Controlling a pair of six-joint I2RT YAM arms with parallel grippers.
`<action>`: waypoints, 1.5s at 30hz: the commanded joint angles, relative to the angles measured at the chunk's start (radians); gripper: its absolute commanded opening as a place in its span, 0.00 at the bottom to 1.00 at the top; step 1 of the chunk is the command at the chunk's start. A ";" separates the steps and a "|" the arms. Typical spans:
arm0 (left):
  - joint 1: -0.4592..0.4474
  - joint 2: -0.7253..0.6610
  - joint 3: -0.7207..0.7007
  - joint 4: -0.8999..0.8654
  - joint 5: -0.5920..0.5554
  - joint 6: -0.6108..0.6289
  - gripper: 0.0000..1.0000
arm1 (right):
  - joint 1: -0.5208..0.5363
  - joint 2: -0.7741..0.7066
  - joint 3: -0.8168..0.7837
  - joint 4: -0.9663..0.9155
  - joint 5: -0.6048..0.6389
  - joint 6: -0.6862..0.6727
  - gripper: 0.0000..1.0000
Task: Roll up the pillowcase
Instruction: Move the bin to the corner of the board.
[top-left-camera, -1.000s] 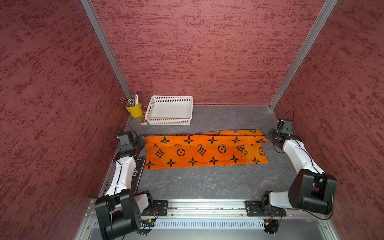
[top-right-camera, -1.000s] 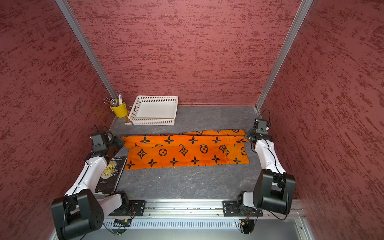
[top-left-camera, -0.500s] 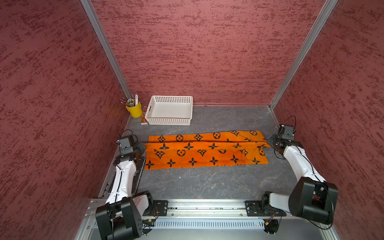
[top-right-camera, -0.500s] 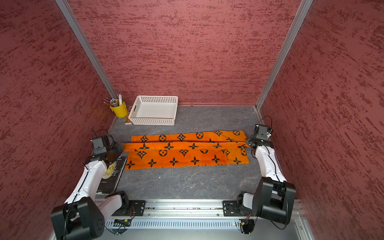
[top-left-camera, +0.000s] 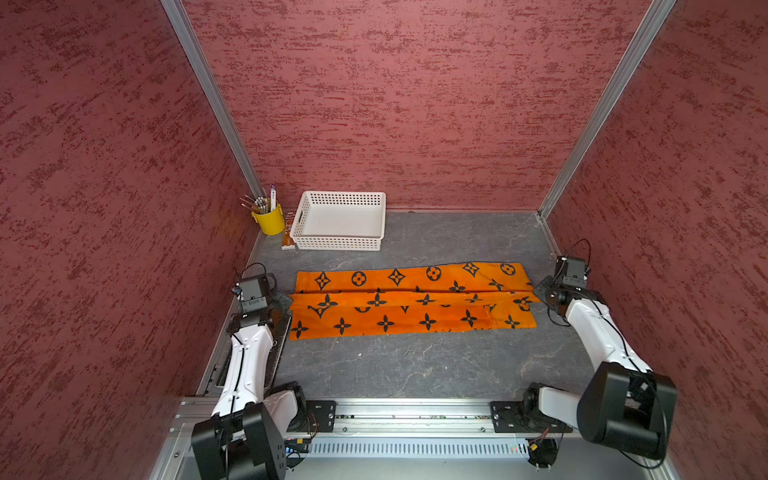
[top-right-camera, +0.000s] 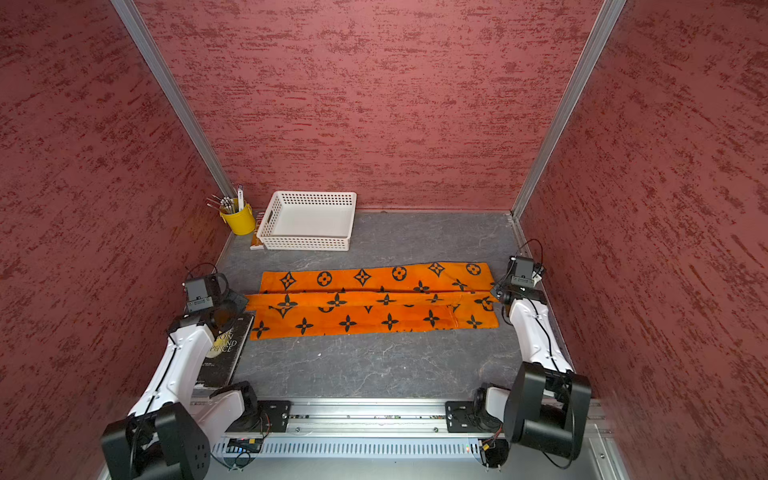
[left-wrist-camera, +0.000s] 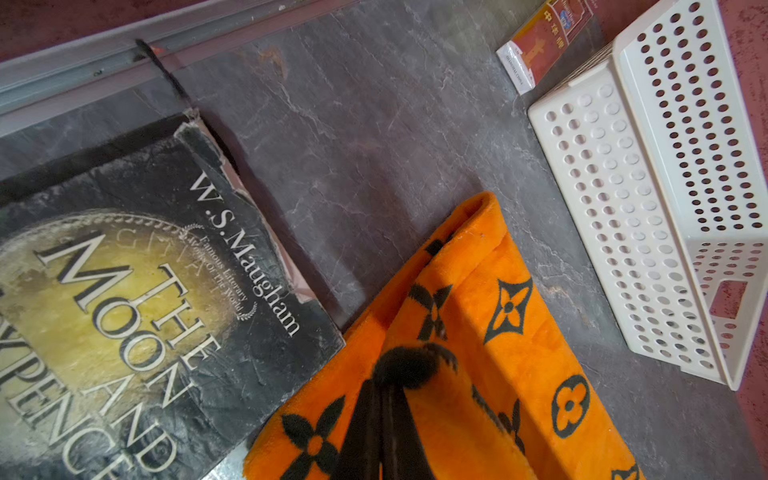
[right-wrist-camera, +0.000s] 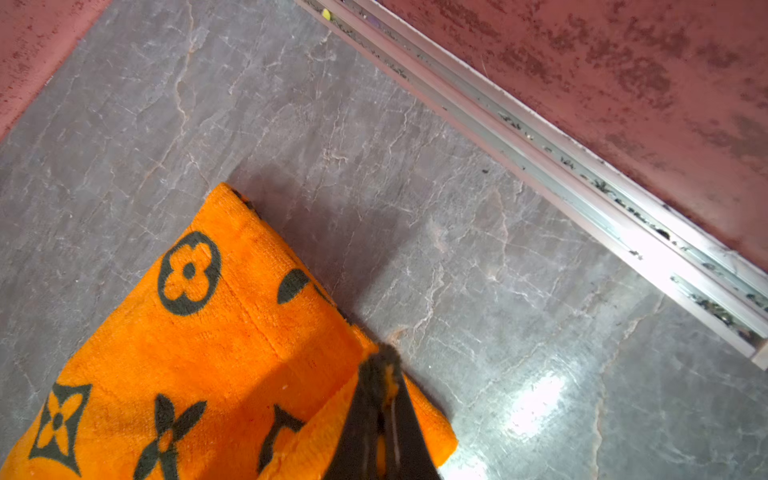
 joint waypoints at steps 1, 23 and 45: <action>-0.003 -0.015 -0.037 0.028 -0.043 -0.013 0.00 | -0.018 0.012 -0.019 0.033 0.045 0.017 0.00; -0.039 -0.061 -0.102 0.057 -0.051 -0.024 0.04 | -0.018 -0.017 -0.104 0.021 0.026 0.037 0.00; -0.337 -0.075 0.037 0.042 -0.072 -0.013 0.68 | 0.202 -0.135 -0.058 -0.024 -0.042 -0.035 0.70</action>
